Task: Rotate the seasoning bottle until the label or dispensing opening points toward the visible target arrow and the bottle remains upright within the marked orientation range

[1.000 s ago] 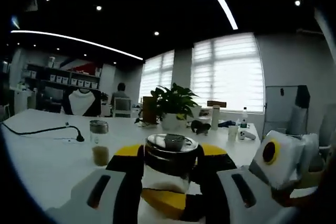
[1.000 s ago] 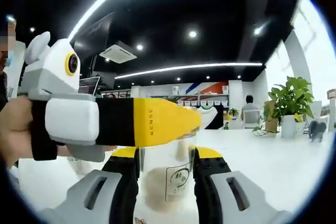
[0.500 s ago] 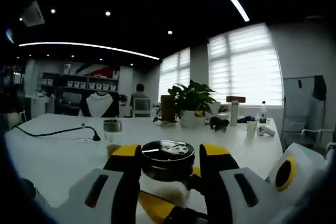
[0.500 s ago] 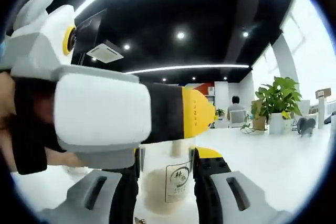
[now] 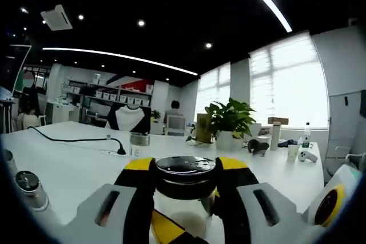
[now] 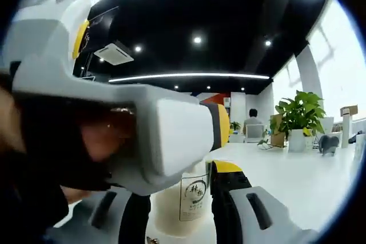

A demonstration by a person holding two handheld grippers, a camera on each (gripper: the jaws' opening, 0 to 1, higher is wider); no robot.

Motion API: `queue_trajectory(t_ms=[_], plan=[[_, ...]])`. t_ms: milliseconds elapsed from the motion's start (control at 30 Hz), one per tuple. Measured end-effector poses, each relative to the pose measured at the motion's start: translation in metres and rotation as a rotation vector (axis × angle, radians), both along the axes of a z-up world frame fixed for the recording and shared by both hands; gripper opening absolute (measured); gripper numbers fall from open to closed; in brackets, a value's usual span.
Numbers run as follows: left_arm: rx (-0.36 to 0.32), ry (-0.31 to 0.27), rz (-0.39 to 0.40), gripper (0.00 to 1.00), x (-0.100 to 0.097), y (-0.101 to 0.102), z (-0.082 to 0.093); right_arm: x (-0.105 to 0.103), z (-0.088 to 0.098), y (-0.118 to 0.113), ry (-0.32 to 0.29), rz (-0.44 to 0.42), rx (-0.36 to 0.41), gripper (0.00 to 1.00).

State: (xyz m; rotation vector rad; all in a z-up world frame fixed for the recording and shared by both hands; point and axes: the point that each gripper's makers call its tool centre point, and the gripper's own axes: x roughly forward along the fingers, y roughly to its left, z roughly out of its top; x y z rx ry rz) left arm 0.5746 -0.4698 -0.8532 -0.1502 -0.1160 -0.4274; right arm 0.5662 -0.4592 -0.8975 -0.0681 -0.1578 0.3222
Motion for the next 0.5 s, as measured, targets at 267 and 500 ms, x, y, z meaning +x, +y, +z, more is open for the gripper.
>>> queue_trajectory(t_ms=[267,500], plan=[[0.005,-0.022,-0.059,0.43,-0.0003,-0.0015,0.0015,-0.001,0.0007,-0.0039,0.008,0.011,0.009,0.37],[0.081,-0.035,-0.183,0.43,-0.0011,-0.0068,0.0027,-0.0026,0.0023,-0.0045,0.034,0.068,0.022,0.36]])
